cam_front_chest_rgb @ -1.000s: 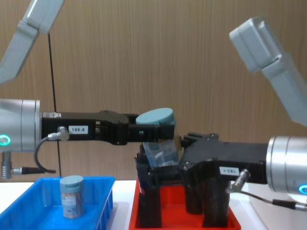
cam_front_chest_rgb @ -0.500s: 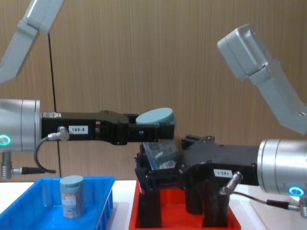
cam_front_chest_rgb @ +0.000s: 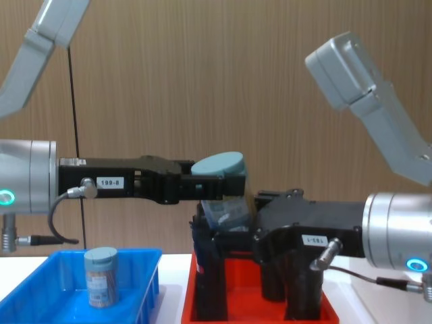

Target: Pick the cotton swabs from the blue box and place them into the white box.

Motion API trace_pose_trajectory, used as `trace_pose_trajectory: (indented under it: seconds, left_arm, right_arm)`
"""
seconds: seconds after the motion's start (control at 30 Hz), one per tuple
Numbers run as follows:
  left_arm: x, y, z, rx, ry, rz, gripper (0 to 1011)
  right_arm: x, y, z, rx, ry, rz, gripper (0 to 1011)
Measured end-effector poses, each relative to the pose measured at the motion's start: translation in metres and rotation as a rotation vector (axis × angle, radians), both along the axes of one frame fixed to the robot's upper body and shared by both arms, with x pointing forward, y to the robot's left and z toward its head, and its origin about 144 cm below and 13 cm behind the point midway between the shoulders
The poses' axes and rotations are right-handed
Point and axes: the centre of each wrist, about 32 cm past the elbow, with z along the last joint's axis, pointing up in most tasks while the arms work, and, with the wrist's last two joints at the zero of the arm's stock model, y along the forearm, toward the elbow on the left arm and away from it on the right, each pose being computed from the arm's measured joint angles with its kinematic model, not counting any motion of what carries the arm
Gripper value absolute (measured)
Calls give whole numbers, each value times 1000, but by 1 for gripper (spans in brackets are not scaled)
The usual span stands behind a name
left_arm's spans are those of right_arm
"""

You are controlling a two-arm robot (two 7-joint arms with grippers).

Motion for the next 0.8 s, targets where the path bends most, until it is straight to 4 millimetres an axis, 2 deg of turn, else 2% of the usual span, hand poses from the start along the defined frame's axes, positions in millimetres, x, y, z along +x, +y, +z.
trace_pose_trajectory:
  seconds: [0.17, 0.37, 0.6, 0.8]
  left_arm:
    - [0, 0, 0, 0, 0, 0, 660]
    - [0, 0, 0, -1, 0, 0, 660]
    - [0, 0, 0, 0, 0, 0, 856]
    - [0, 0, 0, 0, 0, 0, 983]
  right_arm:
    - [0, -1, 1, -2, -2, 0, 632]
    - [0, -2, 2, 0, -3, 0, 623]
    - [-1, -3, 3, 6, -5, -2, 622]
    - [-2, -5, 3, 12, -8, -8, 623]
